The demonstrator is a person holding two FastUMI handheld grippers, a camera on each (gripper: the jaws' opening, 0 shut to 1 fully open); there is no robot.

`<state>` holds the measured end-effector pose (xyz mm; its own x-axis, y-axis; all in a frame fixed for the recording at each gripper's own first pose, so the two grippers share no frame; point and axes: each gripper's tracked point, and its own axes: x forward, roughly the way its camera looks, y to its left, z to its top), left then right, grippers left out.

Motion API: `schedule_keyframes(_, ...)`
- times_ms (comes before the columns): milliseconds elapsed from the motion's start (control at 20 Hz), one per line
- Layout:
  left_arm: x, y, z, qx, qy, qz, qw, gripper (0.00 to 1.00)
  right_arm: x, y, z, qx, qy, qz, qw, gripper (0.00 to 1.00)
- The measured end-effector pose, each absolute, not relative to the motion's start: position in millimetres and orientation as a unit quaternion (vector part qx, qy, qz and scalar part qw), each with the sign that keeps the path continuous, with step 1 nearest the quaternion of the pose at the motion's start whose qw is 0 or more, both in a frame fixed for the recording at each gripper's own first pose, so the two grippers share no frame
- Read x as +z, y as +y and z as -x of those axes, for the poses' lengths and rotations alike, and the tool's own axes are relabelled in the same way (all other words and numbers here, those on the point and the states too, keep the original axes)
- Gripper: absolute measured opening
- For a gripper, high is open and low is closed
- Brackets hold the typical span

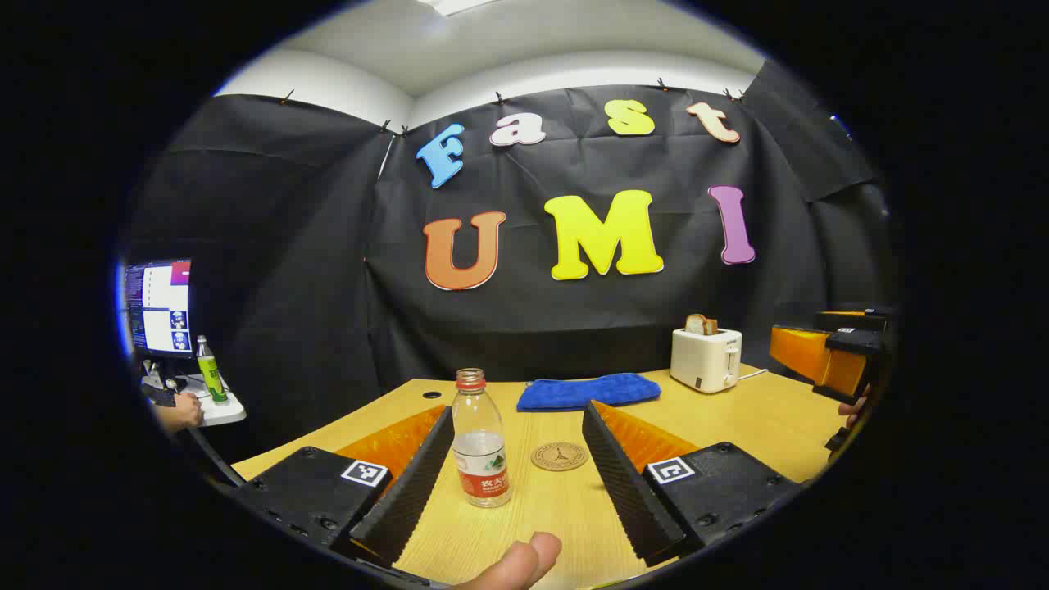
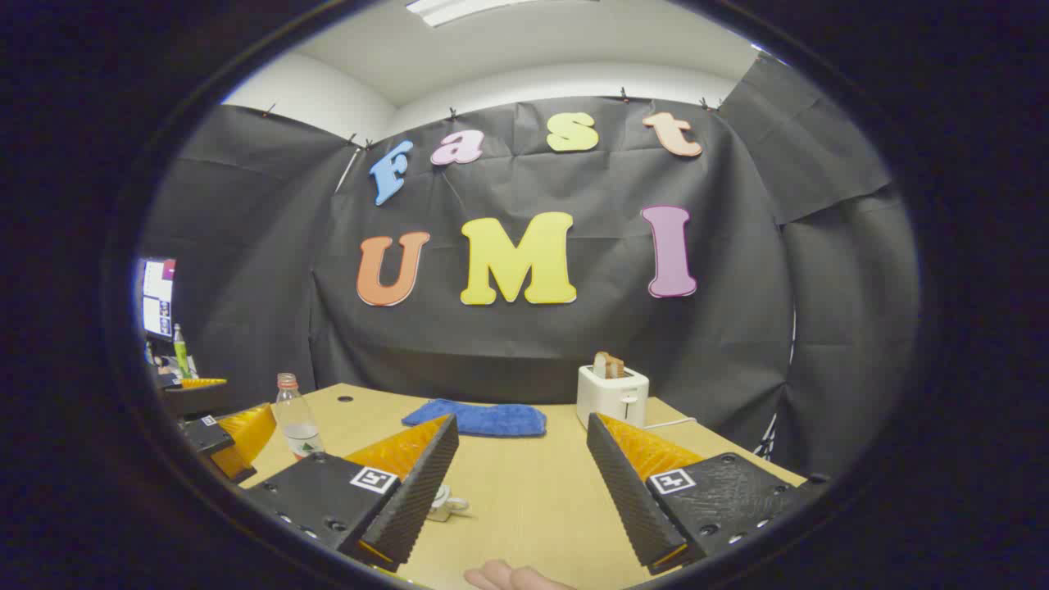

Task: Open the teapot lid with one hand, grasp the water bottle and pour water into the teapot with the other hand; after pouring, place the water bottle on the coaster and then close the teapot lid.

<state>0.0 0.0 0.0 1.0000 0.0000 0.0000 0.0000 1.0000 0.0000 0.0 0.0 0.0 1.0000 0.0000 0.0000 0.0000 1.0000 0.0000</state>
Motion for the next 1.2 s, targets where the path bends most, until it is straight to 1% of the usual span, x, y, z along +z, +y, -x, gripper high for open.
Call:
schedule_keyframes(100, -6.4, 6.2, -4.3, 0.001, 0.006, -0.001, 1.0, 0.99, -13.1, -5.7, -2.0, -0.009, 0.015, 0.006, 1.0, 0.95)
schedule_keyframes(350, -18.7, 3.7, -7.8, -0.008, 0.032, 0.011, 0.999, 0.99, -25.6, -25.1, -7.2, -0.017, 0.038, -0.016, 0.999, 0.95)
schedule_keyframes(400, -18.5, 4.0, -7.5, -0.006, 0.03, 0.008, 0.999, 0.99, -27.6, -27.8, -8.2, -0.02, 0.041, -0.019, 0.999, 0.97)
schedule_keyframes(500, -18.5, 6.5, -7.6, -0.003, 0.029, 0.004, 1.0, 0.99, -28.6, -31.5, -8.7, -0.022, 0.043, -0.021, 0.999, 0.97)
schedule_keyframes(650, -19.1, 7.2, -7.8, -0.004, 0.031, 0.003, 0.999, 0.99, -32.7, -27.0, -10.8, -0.019, 0.047, -0.013, 0.999, 0.95)
schedule_keyframes(700, -19.5, 8.6, -8.0, -0.005, 0.031, -0.001, 0.999, 0.99, -35.0, -22.2, -13.0, -0.014, 0.048, -0.013, 0.999, 0.92)
schedule_keyframes(800, -17.7, 14.4, -8.6, -0.001, 0.028, -0.007, 1.0, 0.99, -41.3, -7.6, -19.3, 0.004, 0.048, -0.015, 0.999, 0.92)
schedule_keyframes(850, -18.4, 18.4, -10.1, 0.0, 0.028, -0.006, 1.0, 0.99, -44.8, 0.7, -24.4, 0.014, 0.048, -0.016, 0.999, 0.95)
schedule_keyframes(950, -25.2, 25.5, -14.4, 0.001, 0.034, 0.003, 0.999, 0.99, -58.6, 21.5, -37.1, 0.037, 0.05, -0.018, 0.998, 0.95)
schedule_keyframes(1000, -27.2, 27.5, -15.4, 0.001, 0.037, 0.008, 0.999, 0.99, -67.4, 32.9, -45.0, 0.048, 0.055, -0.019, 0.997, 0.93)
schedule_keyframes(1050, -29.8, 29.0, -17.7, -0.001, 0.04, 0.011, 0.999, 0.99, -77.4, 42.7, -53.5, 0.055, 0.062, -0.018, 0.996, 0.95)
schedule_keyframes(1100, -33.5, 31.8, -19.2, -0.002, 0.044, 0.014, 0.999, 0.99, -88.4, 51.7, -61.8, 0.061, 0.07, -0.017, 0.996, 0.93)
schedule_keyframes(1150, -35.7, 35.0, -21.0, 0.0, 0.045, 0.015, 0.999, 0.99, -96.4, 61.2, -69.7, 0.066, 0.077, -0.014, 0.995, 0.95)
schedule_keyframes(1200, -36.5, 37.5, -21.1, 0.002, 0.047, 0.015, 0.999, 0.99, -105.6, 70.4, -77.4, 0.071, 0.085, -0.011, 0.994, 0.95)
